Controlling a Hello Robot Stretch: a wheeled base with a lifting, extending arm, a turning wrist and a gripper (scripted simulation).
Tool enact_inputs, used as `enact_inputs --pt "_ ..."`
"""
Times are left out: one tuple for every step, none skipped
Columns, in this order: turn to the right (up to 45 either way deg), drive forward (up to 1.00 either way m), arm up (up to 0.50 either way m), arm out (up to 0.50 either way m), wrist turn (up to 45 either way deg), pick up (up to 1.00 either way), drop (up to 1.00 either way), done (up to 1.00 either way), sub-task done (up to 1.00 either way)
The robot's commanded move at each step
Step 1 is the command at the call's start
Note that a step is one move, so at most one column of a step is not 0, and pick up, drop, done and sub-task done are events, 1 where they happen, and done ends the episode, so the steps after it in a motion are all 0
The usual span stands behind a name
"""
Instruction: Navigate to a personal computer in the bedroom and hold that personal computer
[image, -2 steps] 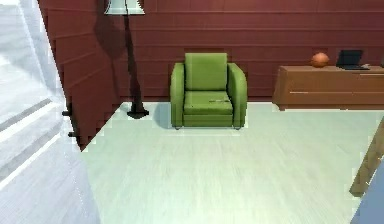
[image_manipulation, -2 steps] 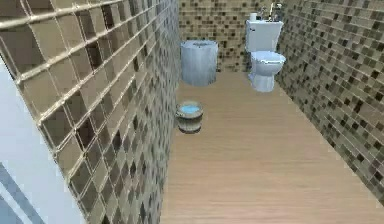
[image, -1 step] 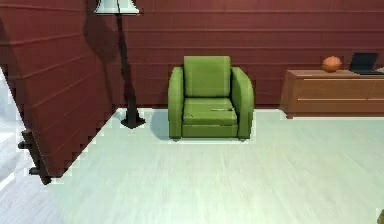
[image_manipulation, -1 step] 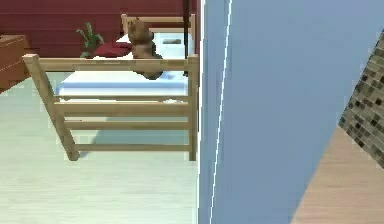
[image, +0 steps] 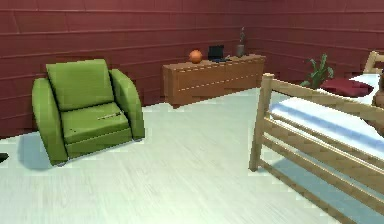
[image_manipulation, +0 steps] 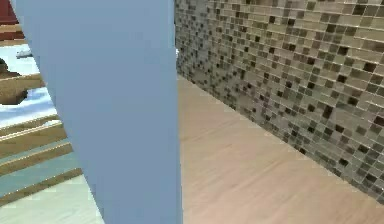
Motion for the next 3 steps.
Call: enact_inputs --pt "0.0 1.00 0.00 0.00 0.0 0.00 0.00 0.00 0.00" --pt "3.0 0.00 0.00 0.00 0.0 0.00 0.00 0.00 0.00" --pt "0.0 1.00 0.00 0.00 0.0 0.00 0.00 0.00 0.00"
